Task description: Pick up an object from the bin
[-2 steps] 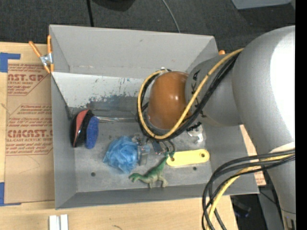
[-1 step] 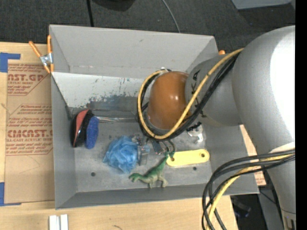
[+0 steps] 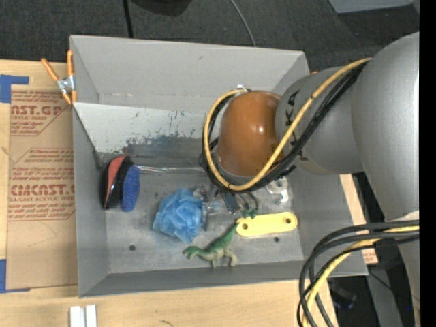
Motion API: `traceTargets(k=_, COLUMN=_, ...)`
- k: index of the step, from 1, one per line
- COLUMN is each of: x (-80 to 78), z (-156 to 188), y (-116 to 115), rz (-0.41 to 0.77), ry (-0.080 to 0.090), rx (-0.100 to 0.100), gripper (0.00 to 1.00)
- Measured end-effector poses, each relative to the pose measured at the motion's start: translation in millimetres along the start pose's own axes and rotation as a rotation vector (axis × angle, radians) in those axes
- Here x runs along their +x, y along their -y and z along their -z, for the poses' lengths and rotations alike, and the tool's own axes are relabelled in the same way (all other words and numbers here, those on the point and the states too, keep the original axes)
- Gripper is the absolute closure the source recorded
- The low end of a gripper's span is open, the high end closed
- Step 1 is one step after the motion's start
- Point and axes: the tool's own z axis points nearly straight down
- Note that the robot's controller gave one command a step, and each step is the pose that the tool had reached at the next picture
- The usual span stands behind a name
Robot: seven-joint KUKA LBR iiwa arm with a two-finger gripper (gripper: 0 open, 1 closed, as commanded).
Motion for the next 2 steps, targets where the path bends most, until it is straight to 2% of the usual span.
traceTargets(k=1, x=-3.1, z=38, y=-1, rz=0.017, ry=0.005, rx=0.000, gripper=1.00)
traceTargets(k=2, x=1.3, z=101, y=-4, rz=0.017, ry=-0.001, rx=0.000, gripper=1.00)
